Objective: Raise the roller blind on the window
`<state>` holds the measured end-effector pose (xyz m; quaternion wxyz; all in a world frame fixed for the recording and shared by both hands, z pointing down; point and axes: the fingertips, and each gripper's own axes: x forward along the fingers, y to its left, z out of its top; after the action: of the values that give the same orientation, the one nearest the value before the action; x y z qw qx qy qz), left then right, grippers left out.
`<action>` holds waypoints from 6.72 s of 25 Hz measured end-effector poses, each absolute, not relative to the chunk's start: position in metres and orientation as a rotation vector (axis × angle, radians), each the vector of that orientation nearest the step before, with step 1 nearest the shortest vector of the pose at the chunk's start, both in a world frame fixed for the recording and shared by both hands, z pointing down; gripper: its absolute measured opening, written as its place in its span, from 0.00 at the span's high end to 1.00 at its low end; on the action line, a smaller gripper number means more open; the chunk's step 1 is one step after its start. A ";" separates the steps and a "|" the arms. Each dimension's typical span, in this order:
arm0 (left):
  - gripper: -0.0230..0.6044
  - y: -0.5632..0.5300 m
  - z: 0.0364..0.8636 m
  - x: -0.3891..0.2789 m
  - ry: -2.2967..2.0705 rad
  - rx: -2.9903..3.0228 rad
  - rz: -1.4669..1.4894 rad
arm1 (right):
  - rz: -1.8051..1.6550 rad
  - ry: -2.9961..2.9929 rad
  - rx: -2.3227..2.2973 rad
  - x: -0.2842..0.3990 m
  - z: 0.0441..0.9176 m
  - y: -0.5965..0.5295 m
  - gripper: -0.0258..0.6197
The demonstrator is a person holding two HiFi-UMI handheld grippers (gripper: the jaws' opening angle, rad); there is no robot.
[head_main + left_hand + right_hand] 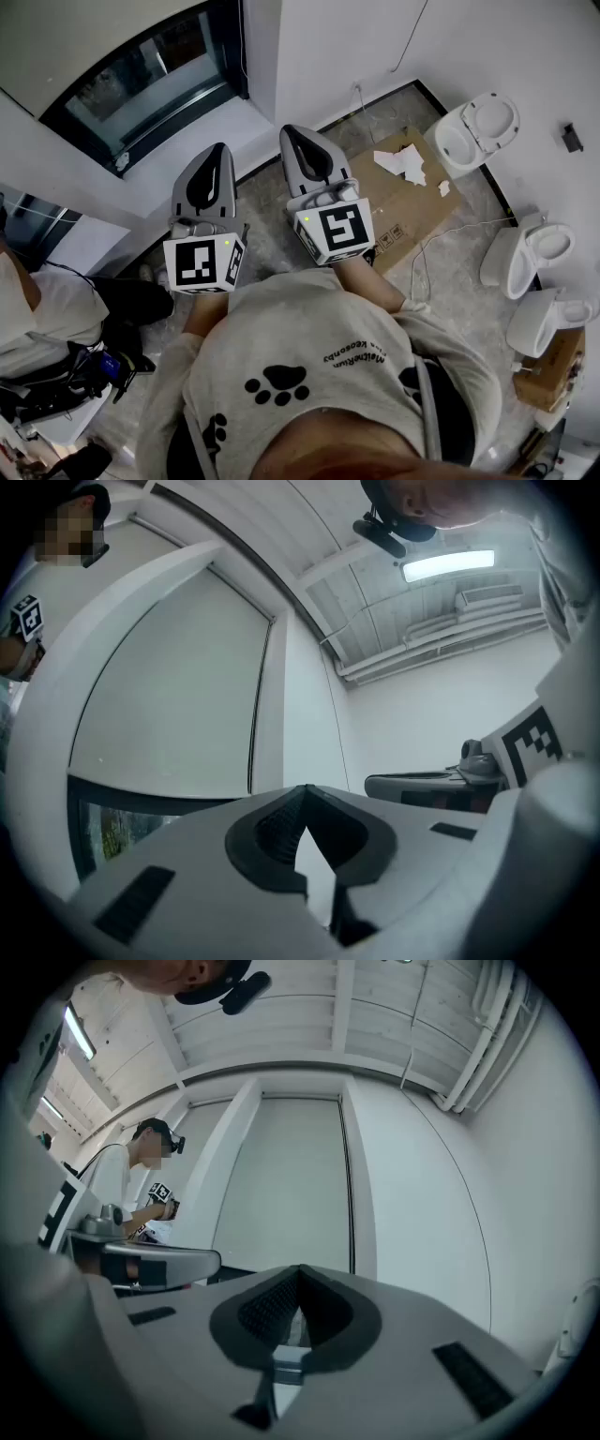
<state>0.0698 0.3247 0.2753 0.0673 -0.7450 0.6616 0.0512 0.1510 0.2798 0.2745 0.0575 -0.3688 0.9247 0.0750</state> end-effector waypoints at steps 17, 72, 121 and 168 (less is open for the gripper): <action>0.95 0.289 0.288 0.032 1.909 -2.352 0.172 | 0.155 2.761 -1.215 0.118 0.287 0.247 0.95; 0.95 -0.090 0.284 -0.053 1.872 -2.476 0.195 | 0.066 2.838 -1.189 0.006 0.296 -0.117 0.95; 0.95 -0.182 0.294 -0.114 1.584 -2.753 0.202 | -0.032 2.718 -1.604 -0.067 0.307 -0.239 0.94; 0.79 -0.161 0.309 -0.061 1.558 -2.749 -0.009 | -0.230 3.186 -1.368 -0.062 0.488 -0.179 0.95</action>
<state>-0.0608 -0.1607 0.3086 -0.0092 -0.8699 0.4931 -0.0028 -0.0623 -0.1787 0.4884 -0.1659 -0.3882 0.9042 -0.0653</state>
